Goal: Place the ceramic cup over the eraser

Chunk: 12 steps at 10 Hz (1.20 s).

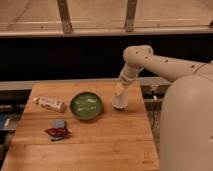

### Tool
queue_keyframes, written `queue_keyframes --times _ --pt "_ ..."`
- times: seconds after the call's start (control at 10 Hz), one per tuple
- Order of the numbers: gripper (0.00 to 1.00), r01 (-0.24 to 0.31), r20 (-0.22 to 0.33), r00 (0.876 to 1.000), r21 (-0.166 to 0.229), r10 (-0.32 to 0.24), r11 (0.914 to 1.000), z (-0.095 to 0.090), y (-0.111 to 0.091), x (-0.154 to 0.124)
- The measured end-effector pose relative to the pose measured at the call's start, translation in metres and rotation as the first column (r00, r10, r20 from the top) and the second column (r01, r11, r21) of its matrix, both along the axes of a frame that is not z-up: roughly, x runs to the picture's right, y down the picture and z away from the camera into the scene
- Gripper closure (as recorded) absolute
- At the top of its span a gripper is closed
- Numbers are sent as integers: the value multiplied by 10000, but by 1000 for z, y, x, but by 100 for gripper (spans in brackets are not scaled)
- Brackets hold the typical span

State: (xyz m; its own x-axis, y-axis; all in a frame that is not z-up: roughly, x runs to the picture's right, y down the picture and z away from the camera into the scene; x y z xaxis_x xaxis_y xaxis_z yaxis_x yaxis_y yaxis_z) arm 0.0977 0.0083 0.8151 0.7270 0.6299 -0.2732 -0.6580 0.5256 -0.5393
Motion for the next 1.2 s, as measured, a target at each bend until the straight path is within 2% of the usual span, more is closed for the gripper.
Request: queue_keyframes --times 0.1,0.5,0.8,1.2 --pt "93 8 2 10000 2 -8 10000 0 0 0" --pt "50 35 24 10000 1 -35 10000 0 0 -2" --pt "23 33 23 10000 3 -33 10000 0 0 -2" --pt "20 27 19 10000 6 -27 10000 0 0 -1"
